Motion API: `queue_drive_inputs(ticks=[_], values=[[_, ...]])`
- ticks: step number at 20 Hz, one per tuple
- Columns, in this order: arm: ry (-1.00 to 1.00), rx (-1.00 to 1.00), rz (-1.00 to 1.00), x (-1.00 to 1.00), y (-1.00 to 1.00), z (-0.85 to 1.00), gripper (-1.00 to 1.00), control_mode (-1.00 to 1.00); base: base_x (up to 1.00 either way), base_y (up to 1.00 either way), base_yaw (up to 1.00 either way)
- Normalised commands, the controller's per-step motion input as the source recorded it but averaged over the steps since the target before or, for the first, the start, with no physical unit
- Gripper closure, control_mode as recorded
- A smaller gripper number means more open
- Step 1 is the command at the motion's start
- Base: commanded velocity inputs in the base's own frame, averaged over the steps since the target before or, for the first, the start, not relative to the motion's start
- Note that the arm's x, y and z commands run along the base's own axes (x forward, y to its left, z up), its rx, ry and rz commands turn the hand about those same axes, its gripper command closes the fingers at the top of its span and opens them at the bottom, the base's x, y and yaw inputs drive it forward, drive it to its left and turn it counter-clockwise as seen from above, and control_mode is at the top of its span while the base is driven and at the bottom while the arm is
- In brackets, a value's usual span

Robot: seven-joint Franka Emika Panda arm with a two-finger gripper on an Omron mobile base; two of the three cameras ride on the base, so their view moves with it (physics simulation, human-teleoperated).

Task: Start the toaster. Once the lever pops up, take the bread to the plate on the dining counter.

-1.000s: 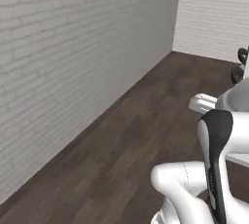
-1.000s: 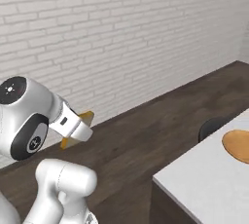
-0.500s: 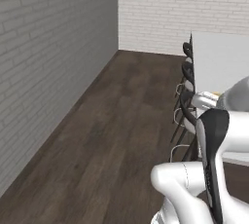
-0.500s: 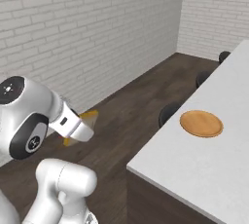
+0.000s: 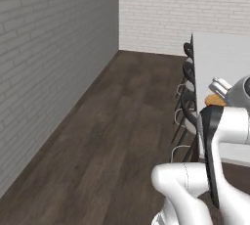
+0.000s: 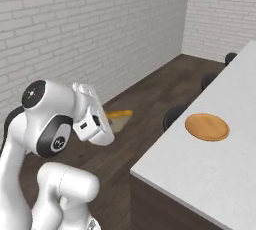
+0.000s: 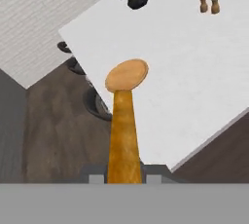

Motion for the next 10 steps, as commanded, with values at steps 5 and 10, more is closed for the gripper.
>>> queue_drive_inputs(ticks=[5, 10], values=[[0.0, 0.29, 0.2, 0.05, -1.0, 0.2, 1.0, -1.0, 0.0, 0.0, 0.0], [-0.06, 0.18, 0.34, 0.09, -0.88, 0.05, 1.0, -1.0, 0.0, 0.0, 0.0]])
